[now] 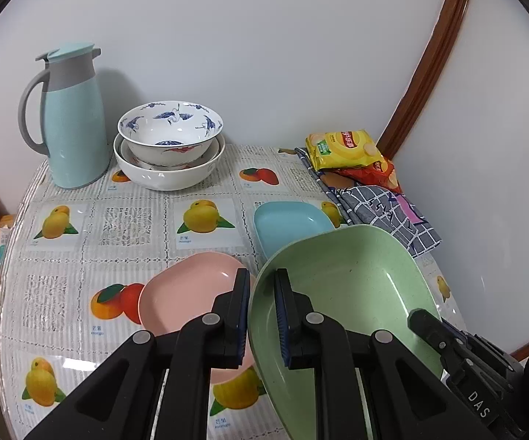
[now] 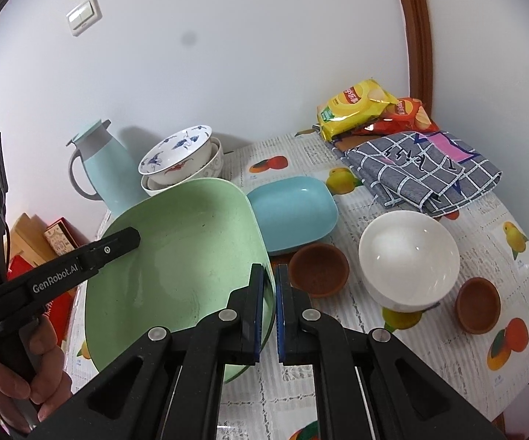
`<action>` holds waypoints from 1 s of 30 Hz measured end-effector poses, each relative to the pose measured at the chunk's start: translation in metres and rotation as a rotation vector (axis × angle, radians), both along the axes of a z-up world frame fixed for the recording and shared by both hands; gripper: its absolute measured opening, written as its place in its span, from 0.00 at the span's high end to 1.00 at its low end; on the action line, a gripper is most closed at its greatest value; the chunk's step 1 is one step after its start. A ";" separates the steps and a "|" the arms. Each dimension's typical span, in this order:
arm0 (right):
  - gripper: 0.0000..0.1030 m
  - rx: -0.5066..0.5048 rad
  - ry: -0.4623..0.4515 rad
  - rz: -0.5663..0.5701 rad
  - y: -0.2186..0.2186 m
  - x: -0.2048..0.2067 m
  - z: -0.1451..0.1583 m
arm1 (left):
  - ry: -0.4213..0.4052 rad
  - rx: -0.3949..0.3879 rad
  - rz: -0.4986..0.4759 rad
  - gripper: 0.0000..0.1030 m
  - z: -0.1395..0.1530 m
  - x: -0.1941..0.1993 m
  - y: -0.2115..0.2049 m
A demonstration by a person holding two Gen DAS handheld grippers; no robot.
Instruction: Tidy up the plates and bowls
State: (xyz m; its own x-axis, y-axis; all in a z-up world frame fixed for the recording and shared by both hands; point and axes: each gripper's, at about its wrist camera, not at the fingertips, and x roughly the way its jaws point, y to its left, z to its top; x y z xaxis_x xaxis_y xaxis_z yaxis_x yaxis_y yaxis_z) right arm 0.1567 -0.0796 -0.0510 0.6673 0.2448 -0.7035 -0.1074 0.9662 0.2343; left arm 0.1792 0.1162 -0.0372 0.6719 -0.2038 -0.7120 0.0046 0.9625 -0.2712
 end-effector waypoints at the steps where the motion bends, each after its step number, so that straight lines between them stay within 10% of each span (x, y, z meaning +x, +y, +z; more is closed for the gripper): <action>1: 0.94 -0.001 -0.005 -0.001 0.000 -0.002 0.001 | -0.003 -0.001 -0.001 0.87 0.001 -0.002 0.000; 30: 0.95 0.032 -0.044 -0.008 0.011 -0.035 0.017 | -0.030 -0.015 0.014 0.87 0.010 -0.030 0.015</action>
